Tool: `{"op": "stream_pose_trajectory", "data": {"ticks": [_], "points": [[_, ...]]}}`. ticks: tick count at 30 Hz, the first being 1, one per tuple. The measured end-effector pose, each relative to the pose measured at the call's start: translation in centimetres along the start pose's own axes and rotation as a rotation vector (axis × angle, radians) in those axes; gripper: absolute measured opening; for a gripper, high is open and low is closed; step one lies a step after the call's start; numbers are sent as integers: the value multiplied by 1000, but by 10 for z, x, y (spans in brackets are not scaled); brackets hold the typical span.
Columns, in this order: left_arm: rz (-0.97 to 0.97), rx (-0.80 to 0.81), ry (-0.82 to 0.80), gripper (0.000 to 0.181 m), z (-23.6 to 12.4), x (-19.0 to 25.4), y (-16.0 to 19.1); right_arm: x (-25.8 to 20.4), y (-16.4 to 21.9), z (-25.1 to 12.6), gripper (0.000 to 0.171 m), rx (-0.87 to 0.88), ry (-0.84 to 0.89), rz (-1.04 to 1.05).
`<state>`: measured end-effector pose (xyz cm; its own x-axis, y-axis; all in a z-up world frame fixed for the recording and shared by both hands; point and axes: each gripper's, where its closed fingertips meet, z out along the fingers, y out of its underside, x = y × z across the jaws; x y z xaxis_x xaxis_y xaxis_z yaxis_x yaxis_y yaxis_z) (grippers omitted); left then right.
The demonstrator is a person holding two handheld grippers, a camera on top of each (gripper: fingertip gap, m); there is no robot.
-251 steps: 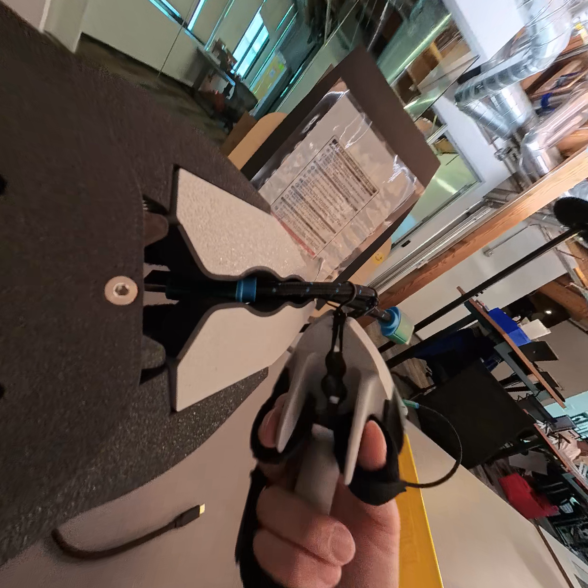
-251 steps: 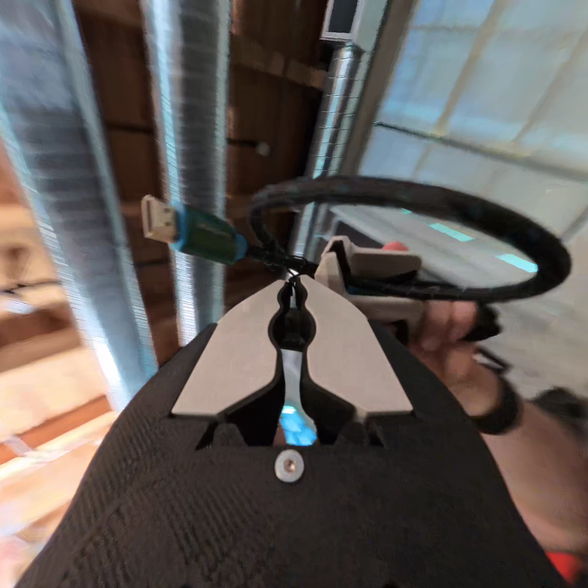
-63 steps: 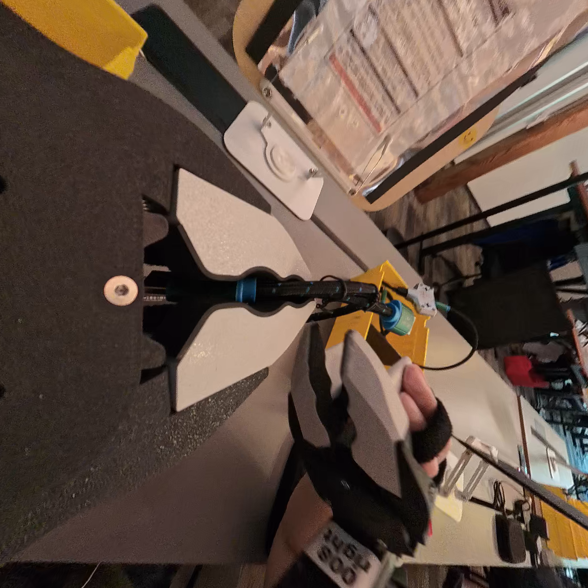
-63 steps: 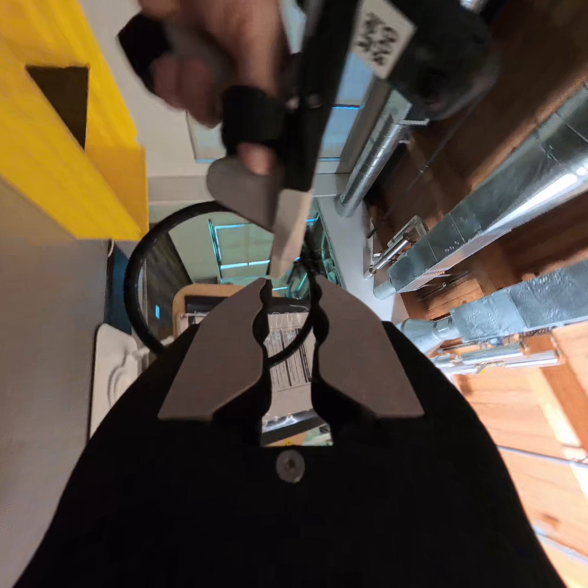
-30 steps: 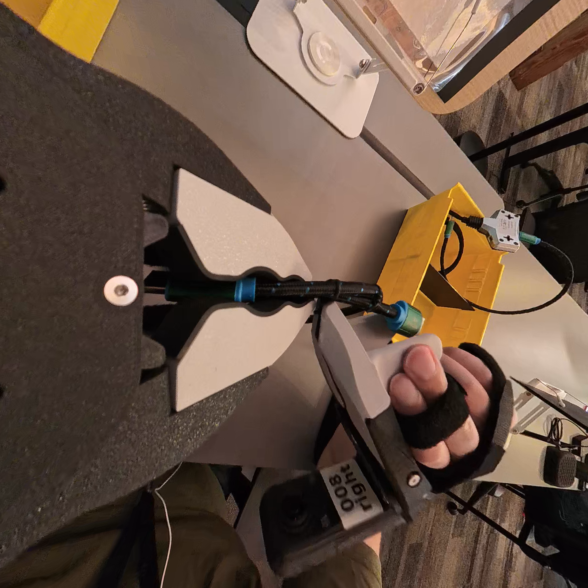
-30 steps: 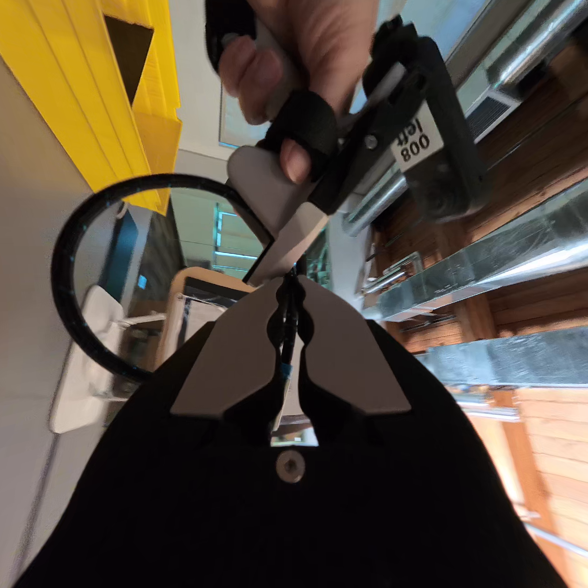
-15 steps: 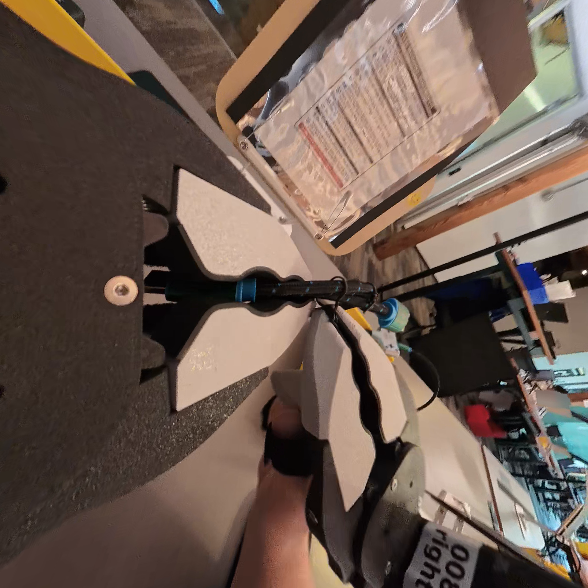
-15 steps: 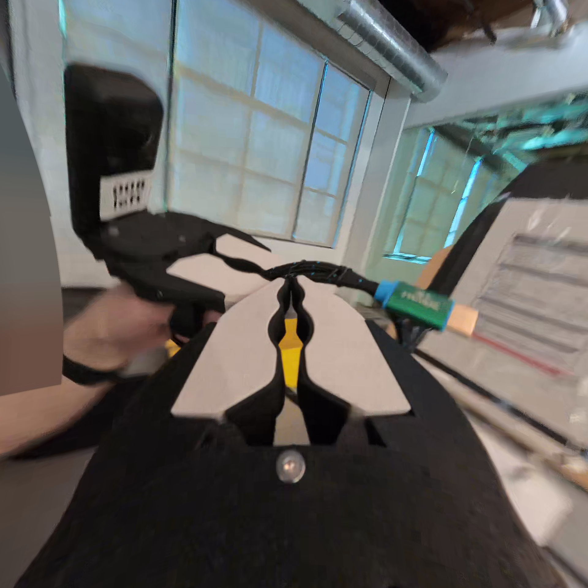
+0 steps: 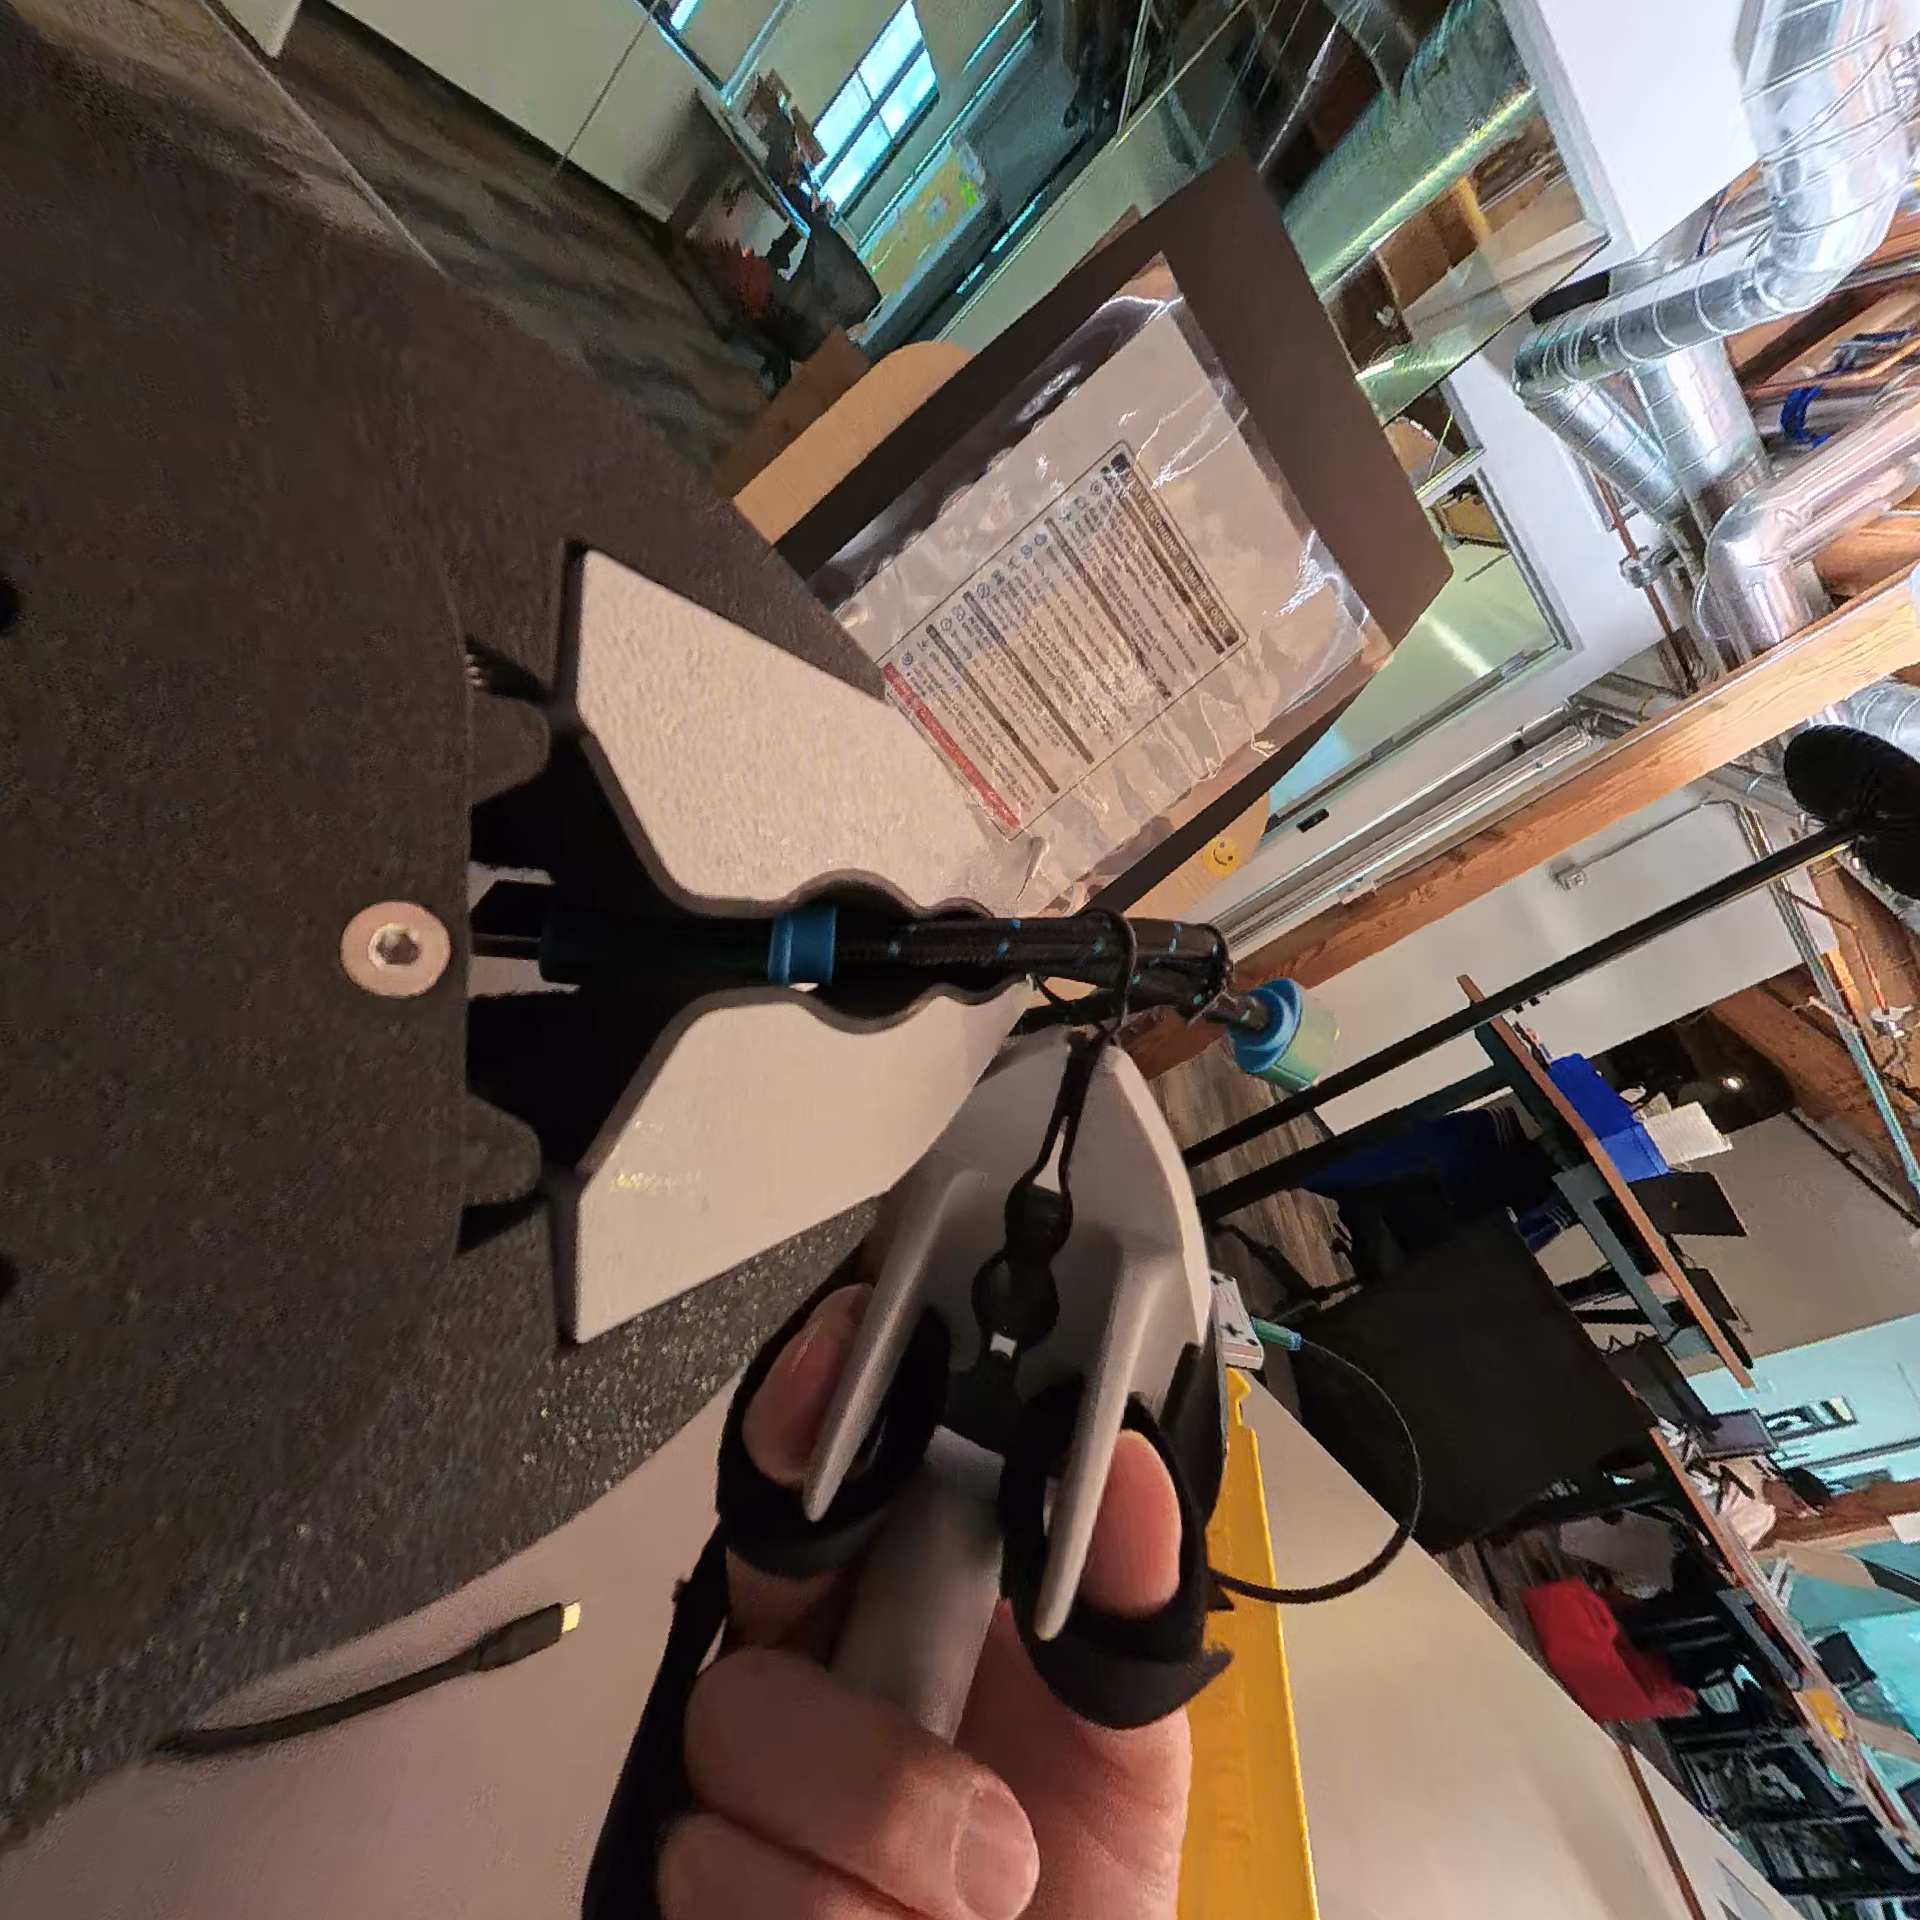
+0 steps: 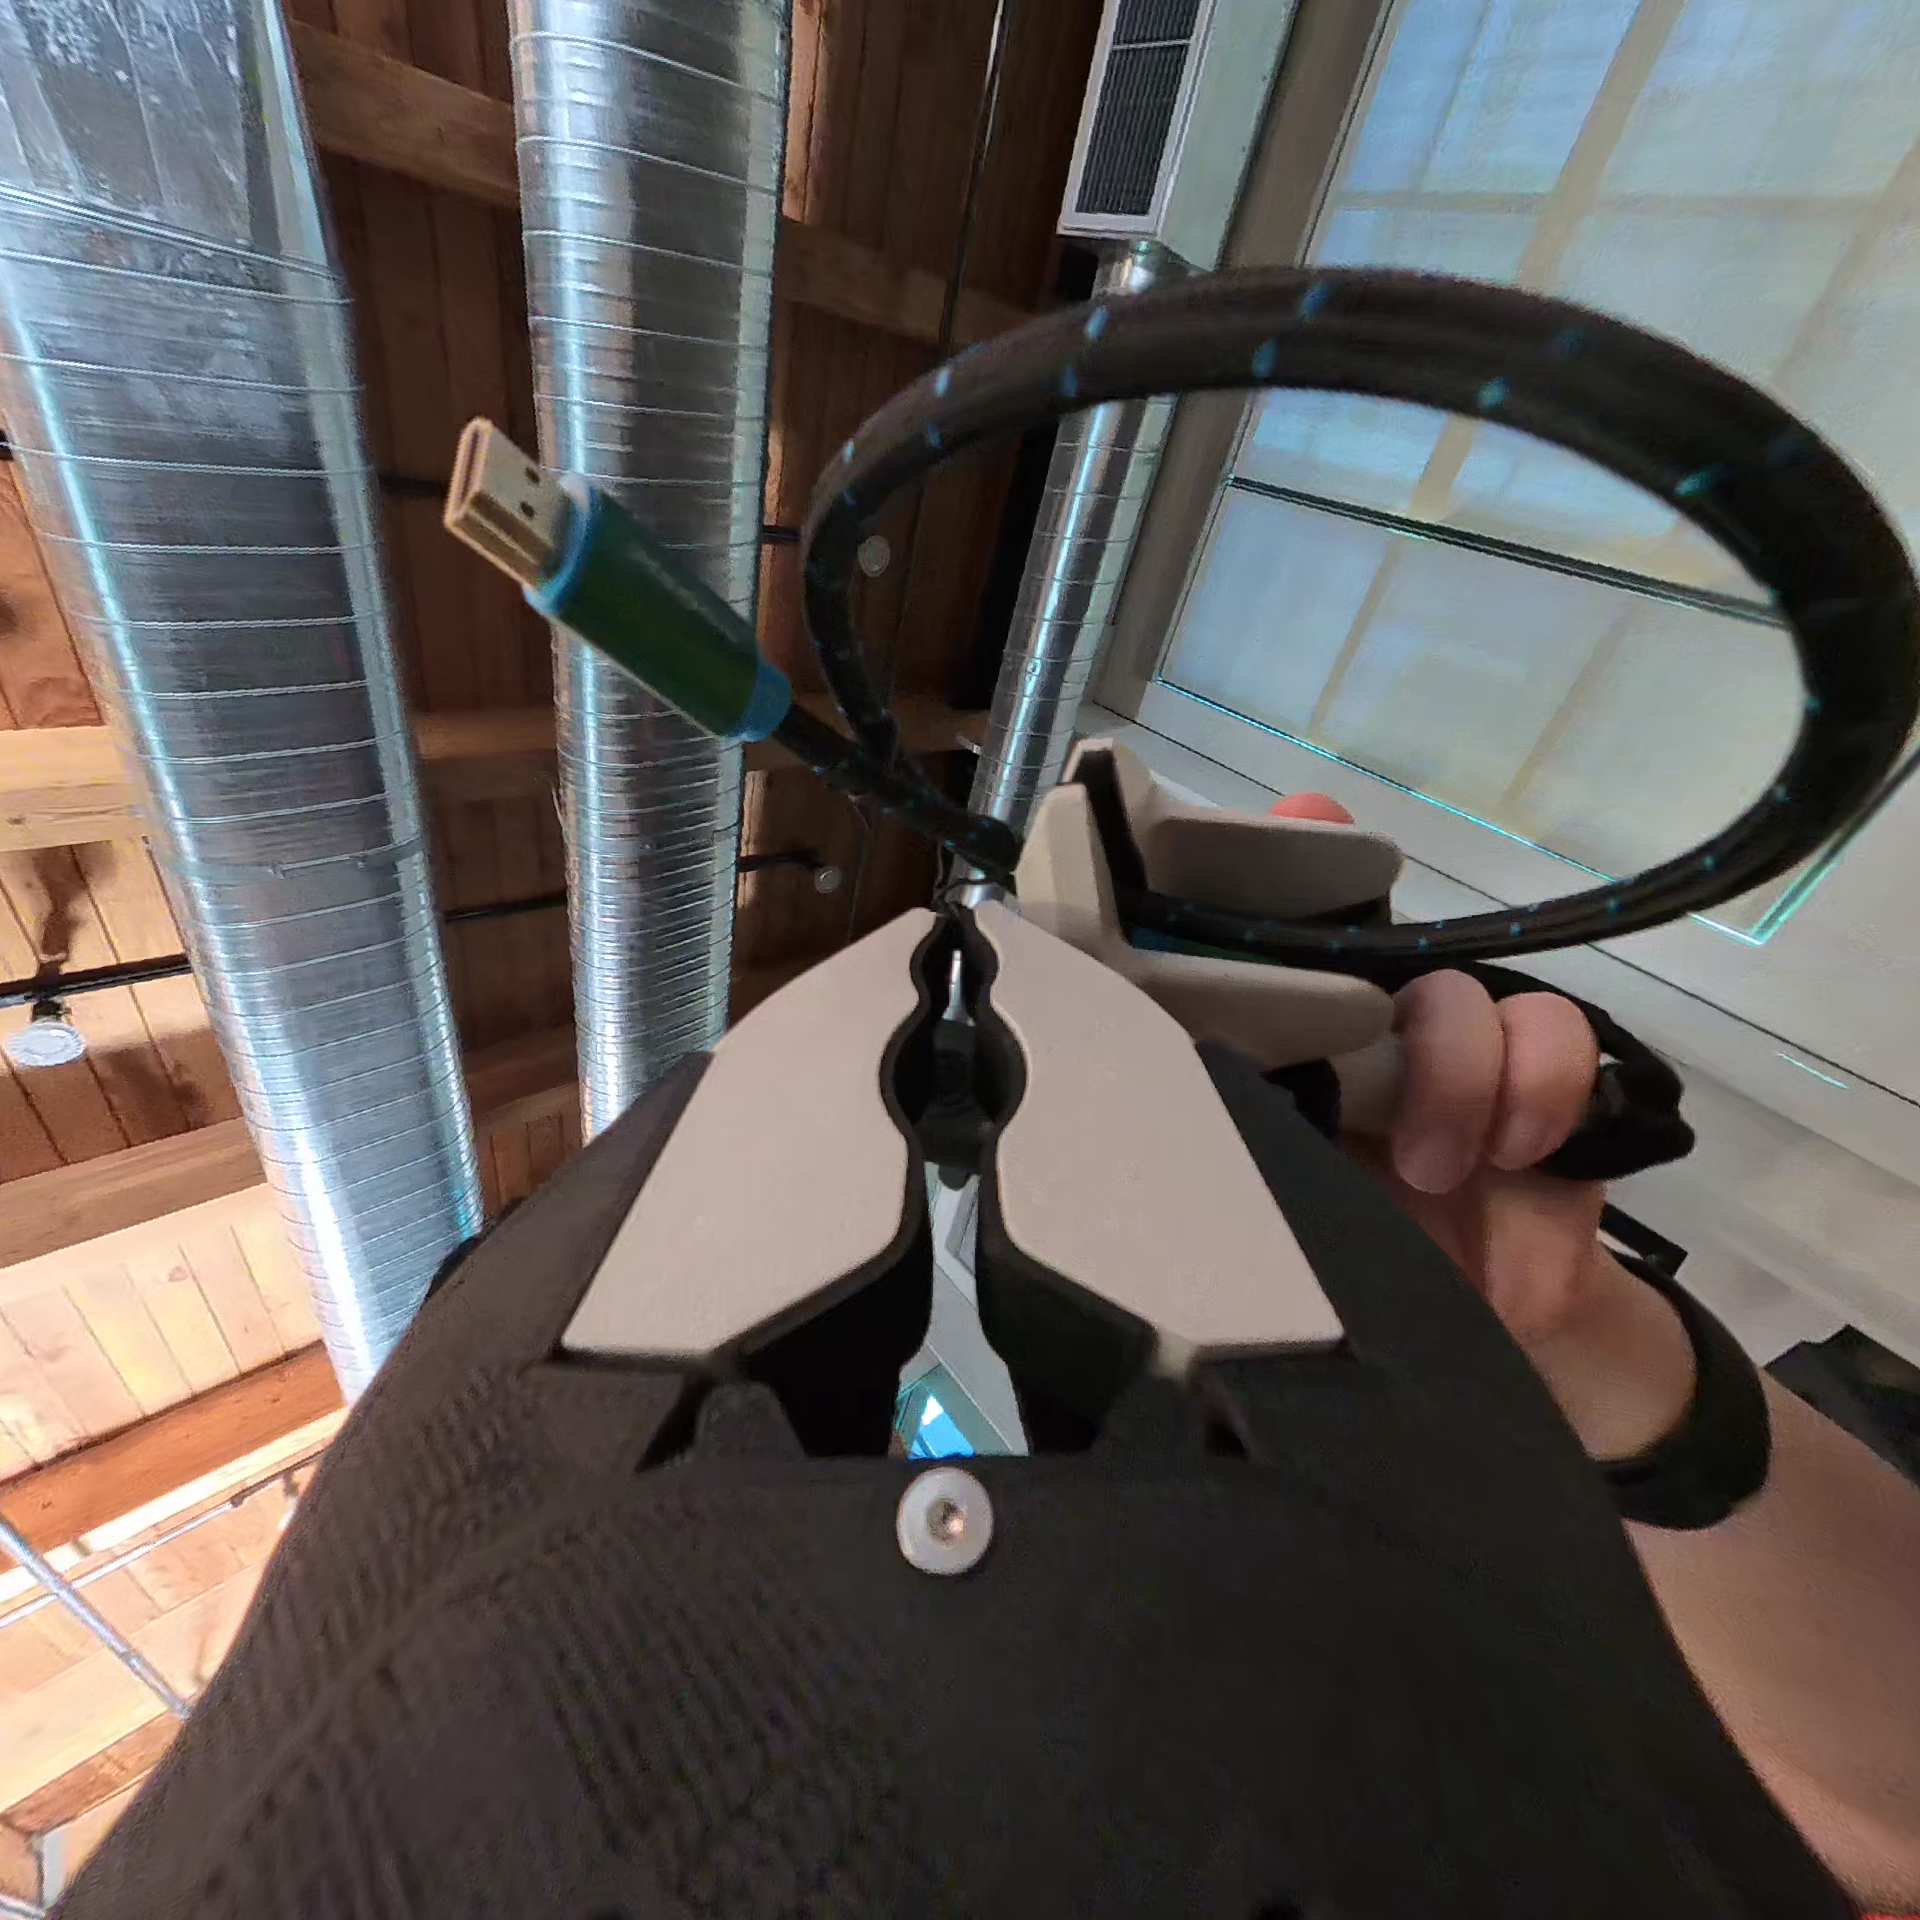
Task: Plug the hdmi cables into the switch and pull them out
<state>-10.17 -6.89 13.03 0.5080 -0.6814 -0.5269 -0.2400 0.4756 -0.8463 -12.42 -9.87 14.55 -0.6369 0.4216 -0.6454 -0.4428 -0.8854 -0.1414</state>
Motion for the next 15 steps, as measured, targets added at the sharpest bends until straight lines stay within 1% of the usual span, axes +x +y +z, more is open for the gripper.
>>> {"op": "stream_pose_trajectory", "data": {"ticks": [1,4,8,10,15], "points": [[16,2,-5,3,-1,0,-1,0,1,1,2,1,13,11],[119,30,-40,4,-4,-2,-8,-4,8,4,2,-19,5,89],[207,83,-64,4,-9,-3,-16,-8,15,7,1,-41,-31,196],[247,115,-64,3,-11,-4,-20,-9,20,9,1,-69,-33,225],[386,156,-121,4,-17,-8,-25,-9,28,11,1,-106,-32,258]]}}
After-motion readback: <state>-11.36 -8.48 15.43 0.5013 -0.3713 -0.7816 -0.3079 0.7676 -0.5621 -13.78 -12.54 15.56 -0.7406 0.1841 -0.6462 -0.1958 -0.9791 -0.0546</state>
